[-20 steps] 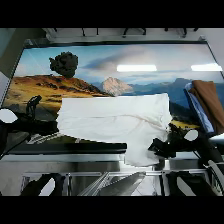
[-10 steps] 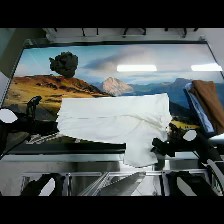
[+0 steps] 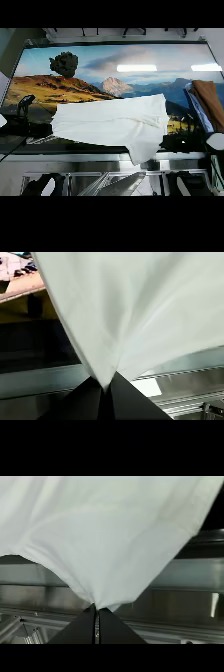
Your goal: Fold the shirts.
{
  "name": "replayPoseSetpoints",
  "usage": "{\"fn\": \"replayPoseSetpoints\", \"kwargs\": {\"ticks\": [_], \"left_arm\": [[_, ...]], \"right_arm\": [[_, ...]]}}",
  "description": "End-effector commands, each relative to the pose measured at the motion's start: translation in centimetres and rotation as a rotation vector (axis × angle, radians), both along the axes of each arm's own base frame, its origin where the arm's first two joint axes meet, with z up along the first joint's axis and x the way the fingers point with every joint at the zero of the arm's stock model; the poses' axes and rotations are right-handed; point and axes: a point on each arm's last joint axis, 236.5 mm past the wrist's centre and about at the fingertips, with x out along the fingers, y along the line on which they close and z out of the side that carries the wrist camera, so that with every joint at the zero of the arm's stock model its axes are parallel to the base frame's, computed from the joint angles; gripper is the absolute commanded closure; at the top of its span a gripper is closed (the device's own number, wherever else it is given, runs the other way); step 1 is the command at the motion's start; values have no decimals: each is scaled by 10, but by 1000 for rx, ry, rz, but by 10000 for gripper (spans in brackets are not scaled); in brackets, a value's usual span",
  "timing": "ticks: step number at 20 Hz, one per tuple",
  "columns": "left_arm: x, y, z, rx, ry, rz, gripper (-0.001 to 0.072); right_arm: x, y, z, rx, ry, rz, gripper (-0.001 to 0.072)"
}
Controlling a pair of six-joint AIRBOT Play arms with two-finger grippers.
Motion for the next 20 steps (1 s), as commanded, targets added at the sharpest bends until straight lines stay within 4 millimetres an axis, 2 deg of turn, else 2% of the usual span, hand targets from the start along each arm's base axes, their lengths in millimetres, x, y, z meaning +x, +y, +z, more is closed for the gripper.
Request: {"fn": "replayPoseSetpoints", "kwargs": {"ticks": [1,3,6,10,14,17,20], "left_arm": [[-17,9,10,52,-35,18,692],[-17,14,4,71,-39,31,692],[-8,15,-15,63,18,35,692],[21,20,-42,60,58,52,692],[65,28,-49,61,54,64,692],[95,32,-51,61,61,63,692],[104,34,-65,53,122,57,692]], "right_arm": [[-15,-25,39,-125,-85,-12,691],[0,-26,56,-125,-142,-24,691],[42,-29,66,-133,-209,-17,691],[111,-33,58,-151,-231,25,690],[181,-34,54,-145,-275,41,690],[221,-32,50,-146,-293,49,691],[250,-19,45,-147,-318,80,690]]}}
